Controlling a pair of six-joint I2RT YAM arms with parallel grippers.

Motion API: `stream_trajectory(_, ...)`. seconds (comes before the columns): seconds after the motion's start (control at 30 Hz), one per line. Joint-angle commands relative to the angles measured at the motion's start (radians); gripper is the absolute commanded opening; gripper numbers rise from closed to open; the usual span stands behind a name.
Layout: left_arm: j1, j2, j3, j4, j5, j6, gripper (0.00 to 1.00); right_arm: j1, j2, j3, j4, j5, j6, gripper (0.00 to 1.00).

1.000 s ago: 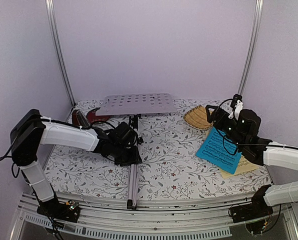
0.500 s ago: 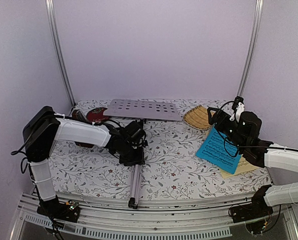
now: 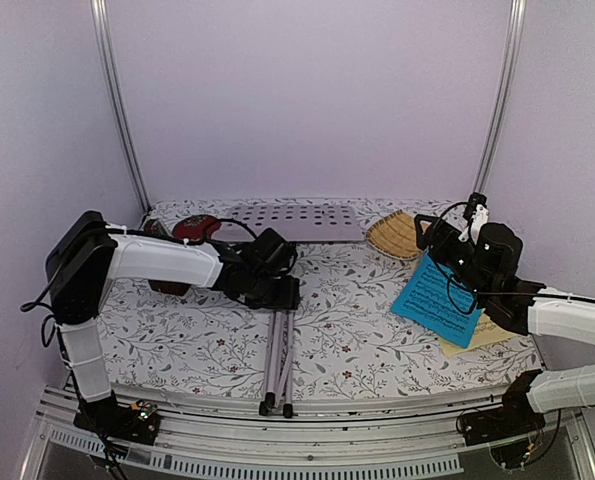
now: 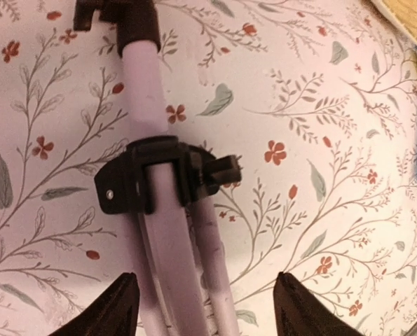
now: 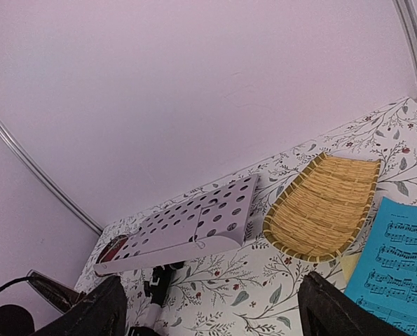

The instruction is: Pack up the instrument practice props

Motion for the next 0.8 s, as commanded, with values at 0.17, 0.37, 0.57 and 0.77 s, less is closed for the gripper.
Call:
stream_trajectory(0.17,0.022,-0.185,0.048,0.202,0.141,0.347,0.85,-0.004,0.059,0.222,-0.100,-0.251,-0.243,0.89)
stream_trajectory(0.37,0.315,-0.368,0.096,0.139,0.251,0.494,0.90,-0.109,0.176,0.470,-0.364,-0.418,-0.408,0.92)
stream_trajectory(0.57,0.827,-0.612,-0.079,0.224,0.399,0.450,0.96,-0.441,0.152,0.402,-0.334,-0.643,-0.350,0.92)
stream_trajectory(0.77,1.095,-0.776,-0.391,0.393,0.264,0.462,0.98,-0.678,0.133,0.220,-0.112,-0.653,-0.310,0.92)
